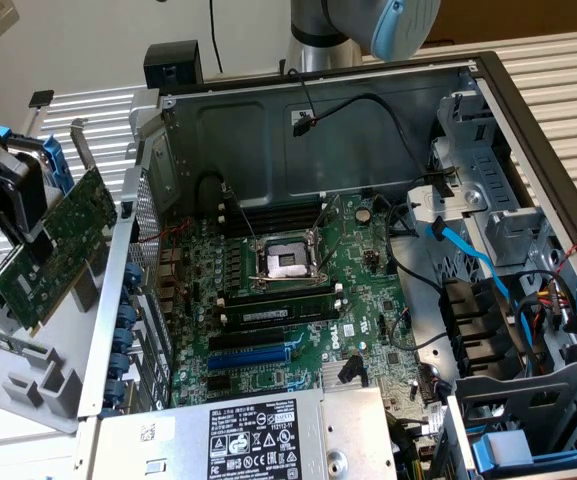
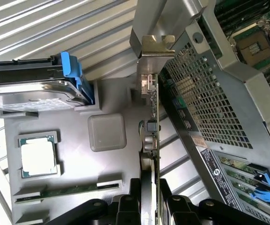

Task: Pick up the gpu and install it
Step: 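Pick up the gpu and move the gpu toward the slot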

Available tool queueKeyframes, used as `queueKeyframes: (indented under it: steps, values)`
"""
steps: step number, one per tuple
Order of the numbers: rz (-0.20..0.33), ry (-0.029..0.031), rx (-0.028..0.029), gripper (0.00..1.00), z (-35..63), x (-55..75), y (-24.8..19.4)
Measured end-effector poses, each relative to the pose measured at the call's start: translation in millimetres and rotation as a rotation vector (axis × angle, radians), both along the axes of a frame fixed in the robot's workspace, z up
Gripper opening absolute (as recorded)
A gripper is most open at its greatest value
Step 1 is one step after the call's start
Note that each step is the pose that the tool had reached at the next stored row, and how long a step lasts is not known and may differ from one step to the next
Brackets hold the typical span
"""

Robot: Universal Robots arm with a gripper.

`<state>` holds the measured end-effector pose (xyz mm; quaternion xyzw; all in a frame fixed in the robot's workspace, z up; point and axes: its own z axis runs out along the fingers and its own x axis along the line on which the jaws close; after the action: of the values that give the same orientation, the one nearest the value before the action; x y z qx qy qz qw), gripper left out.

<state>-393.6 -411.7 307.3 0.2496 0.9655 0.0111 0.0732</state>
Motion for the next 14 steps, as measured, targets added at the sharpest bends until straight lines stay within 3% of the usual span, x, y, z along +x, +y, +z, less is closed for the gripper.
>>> queueKeyframes:
  steps: [6,14]
  values:
    - [0.000,-0.0034,-0.0049,0.27,12.8,-1.5,0.1]
    - [0.000,-0.0039,-0.0089,0.27,46.2,-1.6,0.2]
